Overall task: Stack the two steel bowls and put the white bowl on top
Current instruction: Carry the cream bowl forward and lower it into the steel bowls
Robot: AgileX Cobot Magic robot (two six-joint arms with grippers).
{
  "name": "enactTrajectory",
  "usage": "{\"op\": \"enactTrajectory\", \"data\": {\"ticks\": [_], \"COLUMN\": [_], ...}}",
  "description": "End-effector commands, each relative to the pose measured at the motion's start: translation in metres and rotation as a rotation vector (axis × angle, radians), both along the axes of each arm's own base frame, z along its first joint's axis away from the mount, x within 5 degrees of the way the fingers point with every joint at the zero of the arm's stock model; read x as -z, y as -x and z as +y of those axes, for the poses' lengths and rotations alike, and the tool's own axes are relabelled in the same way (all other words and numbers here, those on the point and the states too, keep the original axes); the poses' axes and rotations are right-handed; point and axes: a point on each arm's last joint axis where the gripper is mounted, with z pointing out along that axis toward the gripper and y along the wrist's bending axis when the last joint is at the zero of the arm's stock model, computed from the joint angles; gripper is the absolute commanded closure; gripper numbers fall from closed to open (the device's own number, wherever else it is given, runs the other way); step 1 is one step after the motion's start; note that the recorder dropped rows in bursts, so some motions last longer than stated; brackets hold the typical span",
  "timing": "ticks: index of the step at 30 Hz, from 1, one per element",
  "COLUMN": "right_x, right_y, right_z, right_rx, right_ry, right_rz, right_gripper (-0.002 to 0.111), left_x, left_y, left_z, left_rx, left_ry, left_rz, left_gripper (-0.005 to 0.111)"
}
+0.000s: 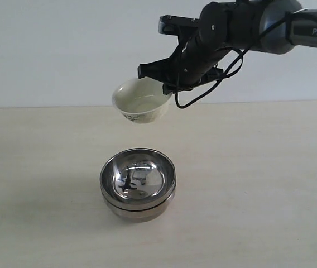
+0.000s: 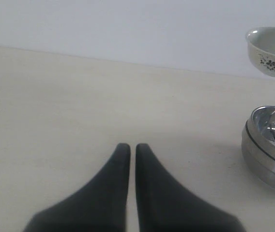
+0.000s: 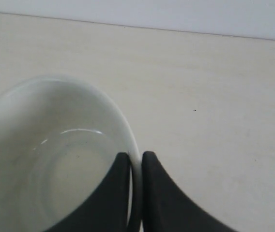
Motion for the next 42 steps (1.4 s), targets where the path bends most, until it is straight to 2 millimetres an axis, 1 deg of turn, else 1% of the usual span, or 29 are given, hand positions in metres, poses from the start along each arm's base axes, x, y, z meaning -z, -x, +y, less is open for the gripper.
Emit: {"op": "enactTrajectory", "data": {"ticks": [1,3,8,14,22,26,32,37,40,42], "right_x": [-0.021,-0.027,-0.029,-0.019,-0.02,-0.024,-0.013,0.001,0.015,0.018], "right_y": [0.009,0.012,0.023,0.041,0.064,0.076,0.09,0.098,0.107,0.111], "right_z": [-0.005,-0.007,-0.01,-0.019,-0.03,-0.031,-0.026,-0.029,-0.032,-0.032], "right_rx": [-0.014,-0.019,-0.02,-0.023,-0.034,-0.078,-0.124,-0.123,-0.147,-0.15], "right_ry": [0.006,0.01,-0.023,-0.013,-0.005,-0.038,-0.1,-0.104,-0.108,-0.131], "right_rz": [-0.004,-0.003,-0.026,-0.023,0.012,0.036,0.091,0.11,0.127,0.119], "right_gripper": [0.108,0.108,0.108,0.108,0.108,0.108,0.108,0.108,0.108,0.108], "left_x": [0.001,0.001,0.001,0.001,0.001,0.001,0.001,0.001,0.001,0.001], "left_y": [0.0,0.0,0.0,0.0,0.0,0.0,0.0,0.0,0.0,0.0], "left_z": [0.0,0.0,0.0,0.0,0.0,0.0,0.0,0.0,0.0,0.0], "left_rx": [-0.003,-0.003,-0.003,-0.003,-0.003,-0.003,-0.003,-0.003,-0.003,-0.003], "left_ry": [0.0,0.0,0.0,0.0,0.0,0.0,0.0,0.0,0.0,0.0], "left_rz": [-0.003,-0.003,-0.003,-0.003,-0.003,-0.003,-0.003,-0.003,-0.003,-0.003], "left_gripper": [0.103,0.103,0.103,0.103,0.103,0.103,0.103,0.103,0.103,0.103]}}
